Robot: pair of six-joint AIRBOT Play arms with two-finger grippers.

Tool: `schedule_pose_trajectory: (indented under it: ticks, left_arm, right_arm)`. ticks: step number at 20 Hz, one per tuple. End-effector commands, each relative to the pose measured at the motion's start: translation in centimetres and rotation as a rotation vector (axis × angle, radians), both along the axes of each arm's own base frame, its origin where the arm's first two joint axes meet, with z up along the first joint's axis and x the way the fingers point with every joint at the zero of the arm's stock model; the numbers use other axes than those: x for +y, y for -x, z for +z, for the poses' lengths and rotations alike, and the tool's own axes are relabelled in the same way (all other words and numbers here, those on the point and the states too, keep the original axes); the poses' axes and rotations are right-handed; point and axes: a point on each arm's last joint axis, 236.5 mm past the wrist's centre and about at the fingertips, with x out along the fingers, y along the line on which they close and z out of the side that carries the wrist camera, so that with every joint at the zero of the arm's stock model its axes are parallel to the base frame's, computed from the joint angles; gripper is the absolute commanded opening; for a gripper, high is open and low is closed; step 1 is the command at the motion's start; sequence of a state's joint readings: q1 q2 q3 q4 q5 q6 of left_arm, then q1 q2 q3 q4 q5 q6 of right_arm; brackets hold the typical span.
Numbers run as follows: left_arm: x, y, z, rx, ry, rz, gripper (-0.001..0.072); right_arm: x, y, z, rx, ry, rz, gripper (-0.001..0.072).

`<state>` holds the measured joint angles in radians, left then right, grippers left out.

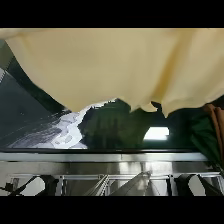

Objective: Fold the shirts.

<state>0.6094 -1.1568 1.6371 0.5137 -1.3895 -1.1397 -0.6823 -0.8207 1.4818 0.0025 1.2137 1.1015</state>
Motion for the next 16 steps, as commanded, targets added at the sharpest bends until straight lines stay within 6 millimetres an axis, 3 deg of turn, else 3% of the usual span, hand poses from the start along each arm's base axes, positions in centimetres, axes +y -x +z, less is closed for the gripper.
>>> schedule_pose_trajectory:
  ticks: [1,3,5,7,8,10,12,14,16]
  left_arm:
    - [-3.0,2.6,9.4,-0.31,0.115,-0.069,0.0014]
    - [-6.7,8.0,16.8,-0.515,0.305,-0.231,0.0014]
    - [-8.9,13.7,22.2,-0.655,0.478,-0.382,0.0015]
    - [-9.0,17.2,25.3,-0.743,0.579,-0.443,0.0015]
    - [-8.7,17.8,25.8,-0.765,0.585,-0.443,0.0015]
    - [-7.8,16.7,24.9,-0.745,0.548,-0.396,0.0014]
    - [-6.7,13.1,22.2,-0.641,0.501,-0.32,0.0015]
    - [-6.6,8.6,18.1,-0.496,0.468,-0.296,0.0014]
    - [-7.9,3.2,12.6,-0.325,0.442,-0.304,0.0014]
  right_arm:
    - [0.6,1.2,1.3,-0.079,0.044,-0.006,0.0016]
    - [2.6,4.1,4.2,-0.216,0.035,0.059,0.0016]
    - [4.5,7.5,7.2,-0.37,0.057,0.087,0.0016]
    - [5.1,8.8,9.2,-0.448,0.121,0.014,0.0016]
    - [4.8,8.7,9.8,-0.462,0.154,-0.041,0.0016]
    - [3.1,6.9,9.8,-0.441,0.211,-0.146,0.0016]
    - [0.8,3.5,7.8,-0.343,0.209,-0.158,0.0016]
    - [-1.2,-1.5,4.0,-0.203,0.197,-0.113,0.0016]
    - [-1.2,-7.4,-1.2,-0.057,0.204,-0.04,0.0016]
